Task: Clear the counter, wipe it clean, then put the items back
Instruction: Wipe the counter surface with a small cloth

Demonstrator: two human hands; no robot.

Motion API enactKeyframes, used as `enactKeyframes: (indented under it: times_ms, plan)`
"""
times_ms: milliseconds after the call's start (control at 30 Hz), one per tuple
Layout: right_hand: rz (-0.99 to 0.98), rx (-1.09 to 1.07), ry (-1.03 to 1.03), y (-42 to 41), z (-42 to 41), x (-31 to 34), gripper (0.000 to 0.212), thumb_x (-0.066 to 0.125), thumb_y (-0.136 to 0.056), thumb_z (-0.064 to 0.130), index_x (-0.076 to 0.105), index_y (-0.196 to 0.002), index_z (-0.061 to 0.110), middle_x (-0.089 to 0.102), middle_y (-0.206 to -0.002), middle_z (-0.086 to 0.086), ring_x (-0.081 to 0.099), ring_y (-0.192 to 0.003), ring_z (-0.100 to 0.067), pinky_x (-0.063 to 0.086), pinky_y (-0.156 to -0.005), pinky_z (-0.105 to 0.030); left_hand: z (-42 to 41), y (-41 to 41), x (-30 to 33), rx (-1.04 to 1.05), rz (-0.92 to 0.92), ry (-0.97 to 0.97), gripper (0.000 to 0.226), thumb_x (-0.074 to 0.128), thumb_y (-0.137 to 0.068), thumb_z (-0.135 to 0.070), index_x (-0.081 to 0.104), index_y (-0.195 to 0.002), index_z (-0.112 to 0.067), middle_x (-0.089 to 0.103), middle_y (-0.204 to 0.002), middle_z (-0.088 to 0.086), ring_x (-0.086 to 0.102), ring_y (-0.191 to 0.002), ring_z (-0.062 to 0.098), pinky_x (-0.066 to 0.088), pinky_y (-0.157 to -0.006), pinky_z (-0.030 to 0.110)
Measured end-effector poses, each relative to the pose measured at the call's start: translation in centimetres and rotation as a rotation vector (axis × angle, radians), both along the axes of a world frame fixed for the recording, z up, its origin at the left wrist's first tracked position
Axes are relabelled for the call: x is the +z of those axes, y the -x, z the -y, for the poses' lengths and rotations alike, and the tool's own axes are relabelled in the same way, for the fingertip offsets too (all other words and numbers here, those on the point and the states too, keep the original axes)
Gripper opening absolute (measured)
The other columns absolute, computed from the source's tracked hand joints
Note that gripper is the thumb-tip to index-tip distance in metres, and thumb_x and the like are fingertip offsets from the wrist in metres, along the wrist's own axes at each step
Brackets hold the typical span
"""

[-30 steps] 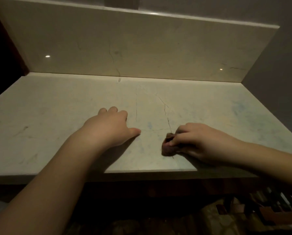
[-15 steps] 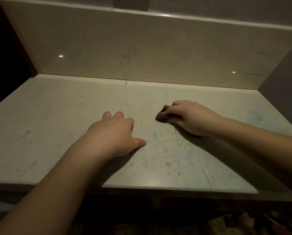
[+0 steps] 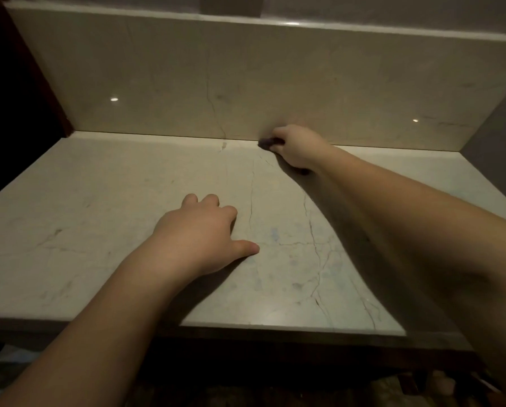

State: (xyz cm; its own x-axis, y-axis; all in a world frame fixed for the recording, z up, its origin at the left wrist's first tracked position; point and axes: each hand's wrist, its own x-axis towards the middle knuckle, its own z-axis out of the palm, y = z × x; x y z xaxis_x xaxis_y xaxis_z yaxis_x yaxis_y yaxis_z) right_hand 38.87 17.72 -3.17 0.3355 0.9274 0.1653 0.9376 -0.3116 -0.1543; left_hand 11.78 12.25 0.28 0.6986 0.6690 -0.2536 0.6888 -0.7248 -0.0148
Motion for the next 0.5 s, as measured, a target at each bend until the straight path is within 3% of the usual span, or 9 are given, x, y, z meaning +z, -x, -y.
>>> enactKeyframes:
  times_ms: [133,267,367,500]
  plan:
    - [-0.054,0.193,0.011,2.4,4.1,0.4,0.027,0.054,-0.094,0.036,0.063,-0.116,0.023,0.061,-0.114,-0.004,0.055,-0.105,-0.024,0.042,-0.084,-0.031,-0.1,0.3,-0.3,-0.017,-0.002,-0.028,0.064,0.041,-0.082,-0.076,0.048,-0.127,-0.031,0.047,-0.125,-0.003,0.039,-0.115,0.021,0.043,-0.075,0.035]
    - [-0.063,0.390,0.040,6.4,13.5,0.5,0.028,0.052,-0.094,0.040,0.061,-0.118,0.029,0.055,-0.104,0.007,0.047,-0.090,-0.008,0.038,-0.076,-0.027,-0.2,0.4,-0.5,-0.033,0.004,-0.047,0.061,0.040,-0.082,-0.077,0.051,-0.121,-0.032,0.047,-0.123,-0.004,0.039,-0.115,0.021,0.042,-0.072,0.034]
    - [-0.068,0.364,0.065,5.6,15.0,0.7,0.027,0.053,-0.093,0.040,0.062,-0.118,0.033,0.054,-0.103,0.011,0.044,-0.089,-0.003,0.033,-0.074,-0.020,-0.4,0.5,-0.4,-0.041,-0.006,-0.052,0.059,0.040,-0.081,-0.078,0.051,-0.115,-0.031,0.049,-0.119,-0.003,0.040,-0.112,0.020,0.043,-0.072,0.034]
    - [-0.041,0.151,0.012,2.2,8.5,0.9,0.026,0.055,-0.095,0.033,0.063,-0.119,0.029,0.061,-0.115,0.003,0.054,-0.106,-0.018,0.031,-0.078,-0.023,-0.5,0.5,-0.3,-0.046,0.007,-0.049,0.055,0.041,-0.081,-0.078,0.051,-0.108,-0.031,0.050,-0.118,-0.002,0.041,-0.110,0.021,0.043,-0.072,0.036]
